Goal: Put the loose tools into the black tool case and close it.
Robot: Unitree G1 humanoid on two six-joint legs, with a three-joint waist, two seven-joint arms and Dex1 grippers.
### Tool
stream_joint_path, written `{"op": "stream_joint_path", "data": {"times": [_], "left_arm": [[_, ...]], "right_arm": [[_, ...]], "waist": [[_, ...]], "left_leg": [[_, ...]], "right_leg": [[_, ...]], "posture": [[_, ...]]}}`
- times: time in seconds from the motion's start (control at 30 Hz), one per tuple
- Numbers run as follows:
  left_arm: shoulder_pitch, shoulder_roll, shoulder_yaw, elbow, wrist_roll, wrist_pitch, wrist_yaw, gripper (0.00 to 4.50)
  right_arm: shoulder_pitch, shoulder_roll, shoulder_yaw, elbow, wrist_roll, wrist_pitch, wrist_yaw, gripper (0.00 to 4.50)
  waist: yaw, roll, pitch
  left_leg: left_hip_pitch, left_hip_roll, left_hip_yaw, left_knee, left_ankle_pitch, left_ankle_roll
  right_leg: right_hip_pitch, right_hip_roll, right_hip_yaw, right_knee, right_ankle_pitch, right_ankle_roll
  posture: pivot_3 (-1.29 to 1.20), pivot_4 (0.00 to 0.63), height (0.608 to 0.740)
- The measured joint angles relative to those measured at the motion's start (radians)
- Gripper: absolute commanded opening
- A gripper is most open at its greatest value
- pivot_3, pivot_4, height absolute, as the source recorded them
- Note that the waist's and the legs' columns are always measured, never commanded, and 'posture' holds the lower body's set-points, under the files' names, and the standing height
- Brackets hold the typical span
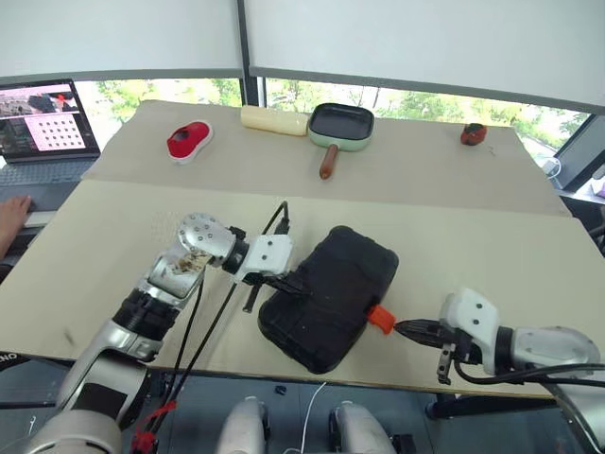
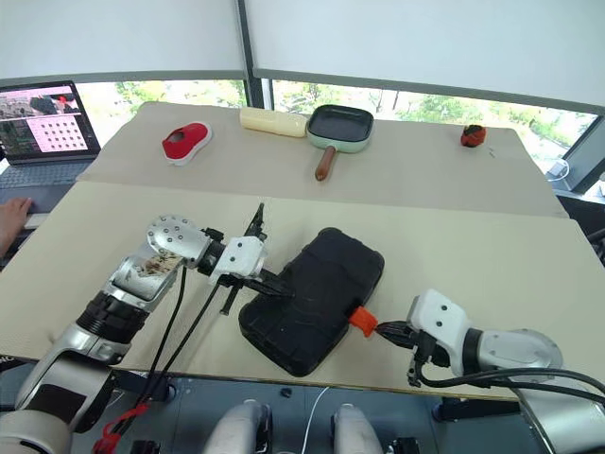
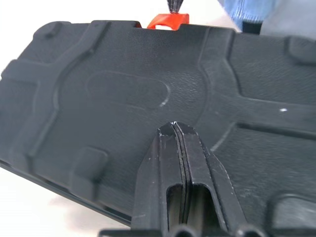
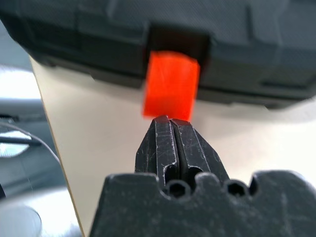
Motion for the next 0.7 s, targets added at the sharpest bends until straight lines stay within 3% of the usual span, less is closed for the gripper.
{"op": "stream_joint_path", "data": {"times": [0.33,0.7], "left_arm": [[-0.016,-0.019,0.000,0.045,0.003,-0.035,0.016,0.06],[-0.018,-0.036,-0.001,0.067,0.008,-0.046,0.023,0.06]], "right_arm": [[-0.074,0.057,0.176,0.081,-0.097,0.024,-0.089,0.00],[-0.117,0.133,0.203,0.123,-0.115,0.030,-0.123,0.00]], "waist": [[-0.002,0.000,-0.001],[-0.006,0.000,-0.001]], "left_leg": [[0.000,0.000,0.000,0.000,0.000,0.000],[-0.001,0.000,0.000,0.000,0.000,0.000]], "right_leg": [[0.000,0.000,0.000,0.000,0.000,0.000],[-0.001,0.000,0.000,0.000,0.000,0.000]], "posture": [[0.00,0.150,0.740],[0.00,0.150,0.740]]}}
